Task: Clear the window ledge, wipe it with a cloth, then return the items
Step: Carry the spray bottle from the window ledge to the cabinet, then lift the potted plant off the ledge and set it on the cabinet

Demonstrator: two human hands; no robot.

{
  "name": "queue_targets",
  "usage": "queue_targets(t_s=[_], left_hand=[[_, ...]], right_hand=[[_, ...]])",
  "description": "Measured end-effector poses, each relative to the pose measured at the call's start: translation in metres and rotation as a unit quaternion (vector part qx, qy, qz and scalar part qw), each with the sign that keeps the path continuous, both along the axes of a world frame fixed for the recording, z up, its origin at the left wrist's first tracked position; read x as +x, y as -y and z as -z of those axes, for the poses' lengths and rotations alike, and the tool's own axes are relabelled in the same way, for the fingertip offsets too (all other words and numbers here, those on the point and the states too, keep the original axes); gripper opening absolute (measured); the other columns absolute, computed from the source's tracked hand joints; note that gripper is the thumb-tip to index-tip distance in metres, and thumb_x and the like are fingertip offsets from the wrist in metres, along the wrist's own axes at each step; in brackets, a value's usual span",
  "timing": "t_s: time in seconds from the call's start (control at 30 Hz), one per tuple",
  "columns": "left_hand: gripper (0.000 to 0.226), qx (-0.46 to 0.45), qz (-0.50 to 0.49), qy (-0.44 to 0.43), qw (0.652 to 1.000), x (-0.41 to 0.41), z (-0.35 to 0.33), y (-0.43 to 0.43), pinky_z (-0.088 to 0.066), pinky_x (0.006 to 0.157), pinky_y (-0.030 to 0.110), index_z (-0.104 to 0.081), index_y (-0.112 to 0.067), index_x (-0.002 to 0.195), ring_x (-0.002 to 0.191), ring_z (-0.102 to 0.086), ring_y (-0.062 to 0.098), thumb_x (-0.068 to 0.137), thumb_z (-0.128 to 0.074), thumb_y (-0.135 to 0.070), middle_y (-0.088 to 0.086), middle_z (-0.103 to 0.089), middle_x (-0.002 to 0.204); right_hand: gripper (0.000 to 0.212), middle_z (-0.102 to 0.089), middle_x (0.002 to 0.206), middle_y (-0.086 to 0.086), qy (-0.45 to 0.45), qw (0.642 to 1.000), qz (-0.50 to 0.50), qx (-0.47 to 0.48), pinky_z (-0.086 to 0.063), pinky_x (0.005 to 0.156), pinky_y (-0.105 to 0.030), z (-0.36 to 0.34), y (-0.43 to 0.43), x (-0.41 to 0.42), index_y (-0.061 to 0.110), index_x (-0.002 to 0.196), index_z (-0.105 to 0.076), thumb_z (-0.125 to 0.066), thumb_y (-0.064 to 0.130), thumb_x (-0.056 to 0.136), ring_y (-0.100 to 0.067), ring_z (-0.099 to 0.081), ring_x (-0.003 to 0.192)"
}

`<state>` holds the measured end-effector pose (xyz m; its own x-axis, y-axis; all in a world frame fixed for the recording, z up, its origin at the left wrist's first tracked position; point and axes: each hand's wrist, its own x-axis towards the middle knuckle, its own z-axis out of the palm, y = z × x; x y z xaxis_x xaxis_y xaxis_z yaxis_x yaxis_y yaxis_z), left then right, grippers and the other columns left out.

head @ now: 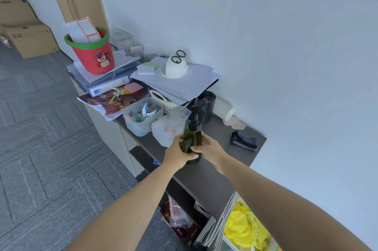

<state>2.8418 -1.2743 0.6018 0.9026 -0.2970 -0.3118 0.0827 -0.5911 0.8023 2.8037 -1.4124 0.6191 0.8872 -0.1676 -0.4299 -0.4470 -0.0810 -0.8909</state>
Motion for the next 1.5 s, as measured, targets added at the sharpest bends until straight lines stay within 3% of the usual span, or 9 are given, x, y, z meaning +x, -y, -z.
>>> queue_targets(t_s=[0.17, 0.27, 0.33, 0.53, 0.7, 0.9, 1.03, 1.2, 1.5], left_hand=[[0.104, -0.014, -0.012, -0.147, 0.989, -0.016, -0.051, -0.011, -0.040, 0.109, 0.041, -0.018, -0.013, 0.151, 0.136, -0.041, 0.030, 0.072, -0.082, -0.035, 0.012, -0.038, 0.151], [0.081, -0.061, -0.013, -0.243, 0.968, -0.041, -0.091, -0.020, -0.047, 0.103, 0.042, -0.037, -0.004, 0.142, 0.125, -0.052, 0.035, 0.079, -0.077, -0.034, 0.017, -0.046, 0.143], [0.081, -0.087, 0.023, -0.265, 0.960, -0.064, -0.115, -0.025, -0.045, 0.104, 0.045, -0.033, -0.008, 0.146, 0.125, -0.052, 0.039, 0.082, -0.074, -0.036, 0.015, -0.042, 0.148], [0.033, -0.199, 0.158, -0.234, 0.939, -0.182, -0.162, -0.012, -0.047, 0.102, 0.043, -0.058, -0.018, 0.123, 0.105, -0.066, 0.029, 0.091, -0.064, -0.023, 0.003, -0.064, 0.126], [0.023, -0.216, 0.310, -0.241, 0.894, -0.345, -0.194, 0.009, -0.050, 0.086, 0.036, -0.064, -0.016, 0.115, 0.097, -0.068, 0.028, 0.093, -0.059, -0.021, 0.003, -0.071, 0.112], [0.022, -0.179, 0.508, -0.241, 0.807, -0.595, -0.224, 0.024, -0.051, 0.091, 0.039, -0.068, -0.018, 0.111, 0.099, -0.069, 0.027, 0.093, -0.061, -0.029, 0.002, -0.073, 0.108], [0.019, -0.161, 0.615, -0.276, 0.721, -0.793, -0.228, 0.005, -0.050, 0.078, 0.031, -0.067, -0.014, 0.109, 0.086, -0.068, 0.022, 0.094, -0.059, -0.022, 0.006, -0.072, 0.108], [0.016, -0.154, 0.704, -0.332, 0.608, -1.028, -0.221, -0.071, -0.050, 0.080, 0.034, -0.069, -0.015, 0.106, 0.086, -0.067, 0.023, 0.095, -0.057, -0.018, 0.007, -0.073, 0.102], [0.019, -0.085, 0.832, -0.358, 0.415, -1.389, -0.218, -0.253, -0.051, 0.089, 0.039, -0.065, -0.015, 0.111, 0.097, -0.068, 0.027, 0.096, -0.055, -0.020, 0.007, -0.072, 0.109]], right_hand=[[0.070, -0.036, 0.157, -0.001, -0.038, 0.997, 0.004, -0.066, -0.037, 0.114, -0.040, -0.062, 0.010, -0.044, 0.020, 0.153, -0.030, -0.063, 0.012, 0.092, -0.025, -0.042, 0.140], [0.050, -0.052, 0.142, -0.012, -0.045, 0.998, 0.042, 0.006, -0.054, 0.077, -0.022, -0.106, 0.019, -0.090, 0.010, 0.147, -0.039, -0.048, 0.002, 0.099, -0.024, -0.061, 0.107], [0.044, -0.061, 0.121, -0.010, -0.022, 0.997, 0.077, 0.007, -0.050, 0.063, -0.018, -0.134, 0.019, -0.131, 0.009, 0.140, -0.049, -0.052, 0.005, 0.097, -0.019, -0.063, 0.089], [0.030, -0.071, 0.120, -0.006, 0.087, 0.967, 0.239, -0.016, -0.050, 0.091, -0.035, -0.185, -0.006, -0.305, 0.016, 0.122, -0.064, -0.062, 0.017, 0.092, -0.020, -0.067, 0.093], [0.024, -0.073, 0.110, -0.002, 0.109, 0.906, 0.405, -0.049, -0.048, 0.084, -0.033, -0.208, -0.052, -0.509, 0.014, 0.117, -0.066, -0.059, 0.014, 0.095, -0.020, -0.068, 0.090], [0.015, -0.076, 0.107, -0.002, 0.093, 0.775, 0.608, -0.145, -0.052, 0.085, -0.032, -0.228, -0.127, -0.778, 0.025, 0.104, -0.069, -0.065, 0.020, 0.091, -0.014, -0.071, 0.085], [0.012, -0.076, 0.103, -0.006, 0.089, 0.664, 0.722, -0.171, -0.050, 0.080, -0.033, -0.231, -0.210, -0.956, 0.026, 0.097, -0.069, -0.067, 0.016, 0.090, -0.016, -0.070, 0.081], [0.010, -0.076, 0.088, 0.002, 0.083, 0.518, 0.831, -0.187, -0.050, 0.069, -0.024, -0.224, -0.338, -1.150, 0.020, 0.097, -0.069, -0.064, 0.012, 0.092, -0.011, -0.069, 0.071], [0.013, -0.077, 0.092, -0.001, 0.100, 0.252, 0.934, -0.232, -0.054, 0.076, -0.033, -0.234, -0.573, -1.425, 0.016, 0.102, -0.071, -0.064, 0.013, 0.091, -0.017, -0.070, 0.078]])
